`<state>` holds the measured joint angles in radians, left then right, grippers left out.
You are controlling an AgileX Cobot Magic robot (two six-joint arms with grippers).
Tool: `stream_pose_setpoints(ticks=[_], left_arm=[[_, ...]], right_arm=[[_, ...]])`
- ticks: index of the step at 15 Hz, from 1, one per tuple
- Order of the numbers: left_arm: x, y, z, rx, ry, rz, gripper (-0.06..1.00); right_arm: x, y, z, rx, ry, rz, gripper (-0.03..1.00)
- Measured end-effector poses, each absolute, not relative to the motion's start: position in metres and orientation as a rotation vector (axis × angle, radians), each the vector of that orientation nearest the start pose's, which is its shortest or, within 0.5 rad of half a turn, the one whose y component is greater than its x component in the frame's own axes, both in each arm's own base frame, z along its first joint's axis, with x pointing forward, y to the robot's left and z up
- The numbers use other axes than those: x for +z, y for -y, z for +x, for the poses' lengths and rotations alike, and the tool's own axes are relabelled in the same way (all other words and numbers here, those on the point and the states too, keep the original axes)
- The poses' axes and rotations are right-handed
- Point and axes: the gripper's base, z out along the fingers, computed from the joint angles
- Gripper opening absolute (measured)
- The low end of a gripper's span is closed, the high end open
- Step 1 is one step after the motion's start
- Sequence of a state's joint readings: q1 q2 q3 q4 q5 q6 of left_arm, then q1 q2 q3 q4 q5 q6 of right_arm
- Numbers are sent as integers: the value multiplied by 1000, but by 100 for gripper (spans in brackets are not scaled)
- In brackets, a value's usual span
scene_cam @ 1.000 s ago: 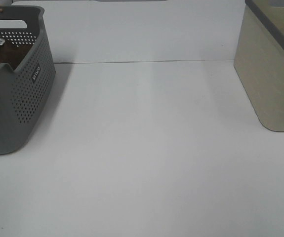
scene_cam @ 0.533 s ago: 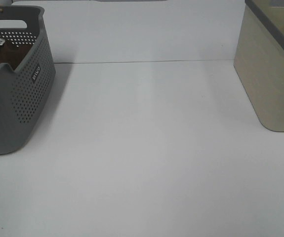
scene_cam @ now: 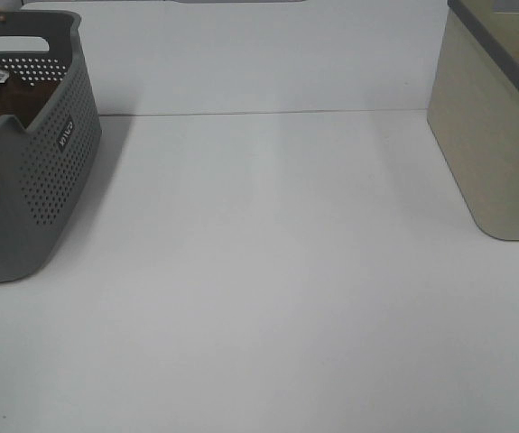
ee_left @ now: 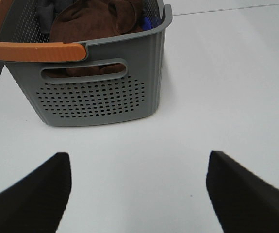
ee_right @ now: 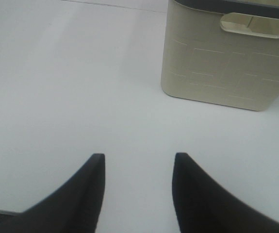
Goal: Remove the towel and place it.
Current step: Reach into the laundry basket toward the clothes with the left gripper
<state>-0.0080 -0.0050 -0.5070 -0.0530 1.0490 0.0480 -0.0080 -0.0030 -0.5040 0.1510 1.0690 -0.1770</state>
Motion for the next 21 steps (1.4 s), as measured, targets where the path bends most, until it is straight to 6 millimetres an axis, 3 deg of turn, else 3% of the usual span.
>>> stream_pose_setpoints(ticks=[21], left_arm=[[281, 5, -6, -58, -2016, 41, 74]], right_arm=[[278, -12, -7, 67, -2029, -180, 43]])
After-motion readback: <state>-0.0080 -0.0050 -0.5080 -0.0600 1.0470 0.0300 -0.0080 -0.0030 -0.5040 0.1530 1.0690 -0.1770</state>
